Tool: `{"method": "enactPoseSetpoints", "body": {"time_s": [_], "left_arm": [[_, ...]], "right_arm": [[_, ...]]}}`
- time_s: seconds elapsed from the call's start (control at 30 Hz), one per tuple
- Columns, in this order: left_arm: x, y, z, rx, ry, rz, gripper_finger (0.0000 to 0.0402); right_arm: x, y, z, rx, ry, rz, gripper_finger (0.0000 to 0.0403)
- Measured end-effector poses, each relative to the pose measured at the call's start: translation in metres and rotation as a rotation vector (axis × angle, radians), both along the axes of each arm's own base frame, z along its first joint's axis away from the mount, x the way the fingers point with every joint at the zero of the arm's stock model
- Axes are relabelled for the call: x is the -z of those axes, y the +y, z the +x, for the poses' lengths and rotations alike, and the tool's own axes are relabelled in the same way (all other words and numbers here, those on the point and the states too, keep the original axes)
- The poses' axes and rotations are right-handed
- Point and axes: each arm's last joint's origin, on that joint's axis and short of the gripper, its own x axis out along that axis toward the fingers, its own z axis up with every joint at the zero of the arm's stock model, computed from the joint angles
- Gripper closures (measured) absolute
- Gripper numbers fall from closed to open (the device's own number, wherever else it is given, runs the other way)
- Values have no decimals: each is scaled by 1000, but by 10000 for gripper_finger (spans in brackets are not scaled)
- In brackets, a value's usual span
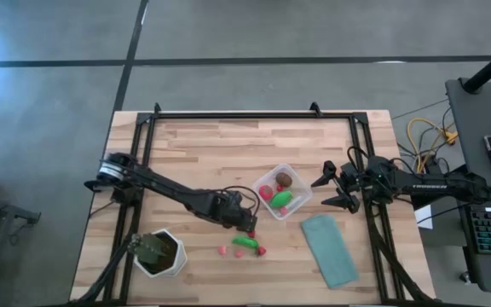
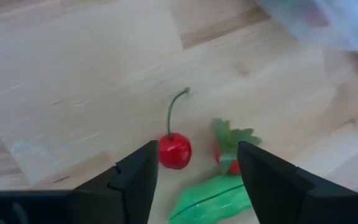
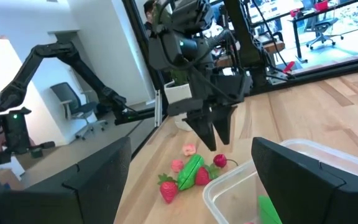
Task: Pick and placing Produce into tupperware
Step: Put the red cherry into the transparent bin
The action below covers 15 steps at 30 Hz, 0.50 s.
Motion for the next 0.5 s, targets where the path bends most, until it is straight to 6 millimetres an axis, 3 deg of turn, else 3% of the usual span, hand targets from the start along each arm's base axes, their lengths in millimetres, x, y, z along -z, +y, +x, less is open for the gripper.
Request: {"method": "enactPoseSetpoints", "body": {"time_s": [0.2, 0.5], "left_arm": [[4, -1, 1, 9, 17, -16, 173], [14, 0, -5, 12, 50, -7, 171]], "right_arm": [[0, 0, 0, -1, 0, 0, 77], [0, 0, 0, 0, 0, 0, 77]]}}
